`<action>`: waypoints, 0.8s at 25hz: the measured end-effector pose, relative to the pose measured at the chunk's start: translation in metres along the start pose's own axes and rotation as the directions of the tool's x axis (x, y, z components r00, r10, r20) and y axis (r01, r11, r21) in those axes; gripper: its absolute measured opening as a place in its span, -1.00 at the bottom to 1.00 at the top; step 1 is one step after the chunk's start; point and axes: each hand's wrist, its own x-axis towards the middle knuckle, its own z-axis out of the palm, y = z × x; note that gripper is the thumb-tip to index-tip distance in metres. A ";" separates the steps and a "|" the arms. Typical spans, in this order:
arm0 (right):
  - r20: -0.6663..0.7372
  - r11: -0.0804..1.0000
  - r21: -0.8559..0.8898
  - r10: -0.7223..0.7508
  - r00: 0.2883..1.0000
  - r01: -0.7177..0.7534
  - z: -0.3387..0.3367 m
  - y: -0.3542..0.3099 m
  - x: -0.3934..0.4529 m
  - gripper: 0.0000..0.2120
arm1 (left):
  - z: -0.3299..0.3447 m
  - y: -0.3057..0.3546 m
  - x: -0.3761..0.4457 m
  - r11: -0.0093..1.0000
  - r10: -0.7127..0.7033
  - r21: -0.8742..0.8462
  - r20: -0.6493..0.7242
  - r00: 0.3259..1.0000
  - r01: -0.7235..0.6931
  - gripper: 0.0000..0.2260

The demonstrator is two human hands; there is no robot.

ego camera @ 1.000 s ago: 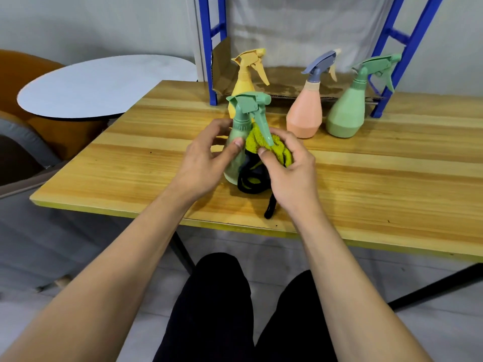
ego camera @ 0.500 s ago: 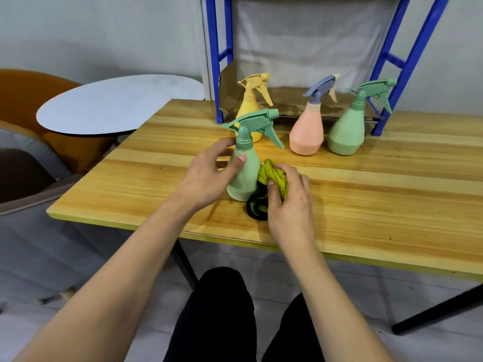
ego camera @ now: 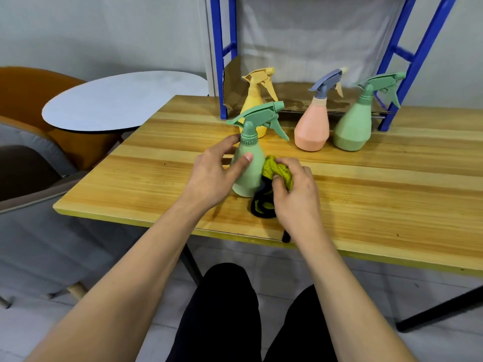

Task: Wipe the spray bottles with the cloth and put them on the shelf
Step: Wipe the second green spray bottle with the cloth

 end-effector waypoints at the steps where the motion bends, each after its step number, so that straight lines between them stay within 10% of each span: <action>1: 0.012 1.000 0.002 -0.005 1.000 0.005 -0.001 0.001 0.001 -0.70 | 0.001 0.001 -0.001 1.000 0.007 0.009 -0.009 1.000 -0.007 -0.52; 9: 0.024 1.000 0.014 -0.021 1.000 0.021 0.002 0.002 -0.010 -0.66 | 0.007 0.014 0.009 0.991 -0.049 0.122 -0.068 0.997 0.057 -0.59; 13: -0.055 0.961 0.256 0.122 0.991 -0.104 0.000 -0.003 -0.008 -0.70 | 0.007 0.009 -0.003 0.961 -0.112 -0.265 -0.113 0.987 0.078 -0.72; 20: 0.313 0.447 0.689 0.528 0.790 -0.571 -0.002 -0.019 0.016 -0.23 | 0.012 0.021 -0.017 0.769 -0.154 -0.639 -0.143 0.978 0.028 -0.88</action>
